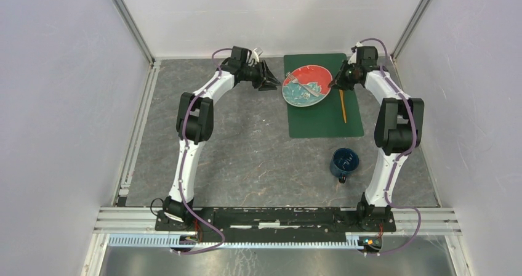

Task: Set the dinner table for one person
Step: Move the napkin to the center of the board.

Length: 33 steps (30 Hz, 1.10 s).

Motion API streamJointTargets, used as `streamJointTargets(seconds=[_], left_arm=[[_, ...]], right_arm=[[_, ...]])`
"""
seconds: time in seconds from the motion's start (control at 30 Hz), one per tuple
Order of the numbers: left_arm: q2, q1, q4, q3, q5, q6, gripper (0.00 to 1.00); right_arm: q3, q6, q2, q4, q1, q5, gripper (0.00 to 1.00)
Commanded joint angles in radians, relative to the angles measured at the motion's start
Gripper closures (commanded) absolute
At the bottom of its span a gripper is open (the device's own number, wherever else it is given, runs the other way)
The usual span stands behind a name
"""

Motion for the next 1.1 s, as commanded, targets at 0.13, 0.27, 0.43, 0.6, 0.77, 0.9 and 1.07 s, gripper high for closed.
streamJointTargets(seconds=[0.13,0.27,0.43,0.6,0.77,0.9,1.07], left_arm=[[-0.027,0.007,0.043,0.033,-0.003,-0.028,0.57],[-0.036,0.015,0.043,0.031,-0.004,-0.024,0.57],[-0.061,0.029,0.034,0.012,-0.014,-0.006,0.57],[-0.091,0.041,0.033,-0.034,-0.020,0.009,0.57],[-0.118,0.054,0.013,-0.064,-0.029,0.039,0.57],[-0.122,0.071,-0.033,-0.041,-0.023,0.076,0.57],[-0.131,0.099,-0.169,-0.031,-0.029,0.195,0.56]], right_arm=[[-0.147,-0.006,-0.130,-0.055,0.119,-0.056,1.00],[-0.177,-0.006,-0.133,-0.052,0.151,-0.050,1.00],[-0.164,0.004,-0.151,-0.046,0.175,-0.024,1.00],[-0.174,-0.009,-0.139,-0.062,0.185,-0.057,1.00],[-0.216,-0.013,-0.149,-0.052,0.215,-0.064,1.00],[-0.223,-0.015,-0.148,-0.044,0.217,-0.060,1.00],[-0.187,-0.011,-0.138,-0.042,0.215,-0.051,1.00]])
